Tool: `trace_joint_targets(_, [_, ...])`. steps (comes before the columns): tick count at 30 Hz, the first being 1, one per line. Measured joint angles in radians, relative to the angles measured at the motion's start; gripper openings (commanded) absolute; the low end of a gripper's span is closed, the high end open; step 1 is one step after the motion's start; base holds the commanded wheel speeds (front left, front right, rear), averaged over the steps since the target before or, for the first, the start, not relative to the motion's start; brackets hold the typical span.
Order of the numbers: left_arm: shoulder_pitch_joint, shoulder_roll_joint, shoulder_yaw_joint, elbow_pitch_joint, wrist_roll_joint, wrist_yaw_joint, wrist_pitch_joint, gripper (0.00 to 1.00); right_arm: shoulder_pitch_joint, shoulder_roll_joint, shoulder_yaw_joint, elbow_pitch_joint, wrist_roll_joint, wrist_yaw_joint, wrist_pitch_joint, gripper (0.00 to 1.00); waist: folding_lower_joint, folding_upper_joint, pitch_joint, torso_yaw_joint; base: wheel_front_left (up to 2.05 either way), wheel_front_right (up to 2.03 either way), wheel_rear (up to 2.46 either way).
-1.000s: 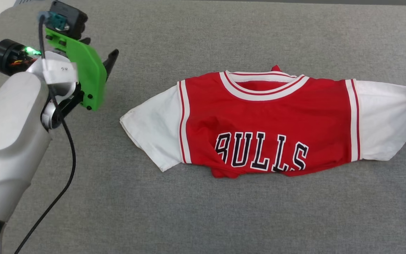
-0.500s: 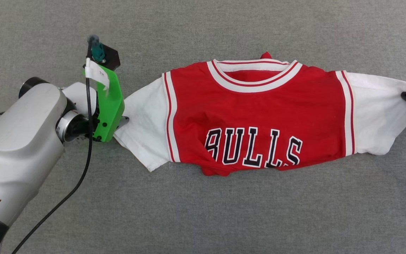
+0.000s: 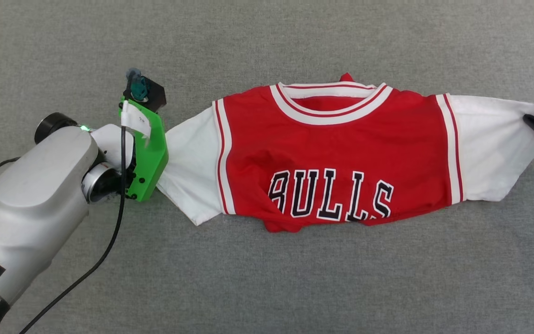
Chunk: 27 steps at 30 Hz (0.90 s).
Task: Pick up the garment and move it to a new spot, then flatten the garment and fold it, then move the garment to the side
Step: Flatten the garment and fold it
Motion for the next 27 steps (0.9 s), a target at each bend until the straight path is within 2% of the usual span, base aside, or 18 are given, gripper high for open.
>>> trace_joint_targets(5, [-0.003, 0.022, -0.004, -0.011, 0.02, 0.0, -0.163, 0.0, -0.009, 0.006, -0.008, 0.016, 0.001, 0.0, -0.065, 0.0, 0.0, 0.0, -0.048, 0.012, 0.0, 0.0, 0.0])
trace_joint_targets(6, [-0.012, 0.033, 0.018, -0.038, 0.024, 0.0, -0.264, 0.0, -0.013, 0.008, -0.018, 0.017, 0.002, 0.0, -0.109, 0.0, 0.0, 0.0, -0.082, 0.021, 0.0, 0.0, 0.0])
trace_joint_targets(11, [-0.051, 0.056, 0.062, -0.098, 0.079, 0.013, -0.405, 0.0, -0.029, 0.01, -0.048, 0.012, 0.006, 0.0, -0.176, 0.0, 0.0, 0.0, -0.137, 0.035, 0.0, 0.0, 0.0])
trace_joint_targets(18, [-0.106, 0.063, 0.105, -0.211, 0.135, 0.071, -0.5, 0.0, -0.062, 0.0, -0.099, -0.015, 0.006, 0.0, -0.212, 0.0, 0.0, 0.0, -0.203, 0.049, 0.0, 0.0, 0.0])
trace_joint_targets(27, [-0.245, 0.057, 0.145, -0.278, 0.185, 0.098, -0.509, 0.0, -0.205, -0.01, -0.17, -0.069, -0.044, 0.0, -0.184, 0.0, 0.0, 0.0, -0.216, 0.046, 0.0, 0.0, 0.0])
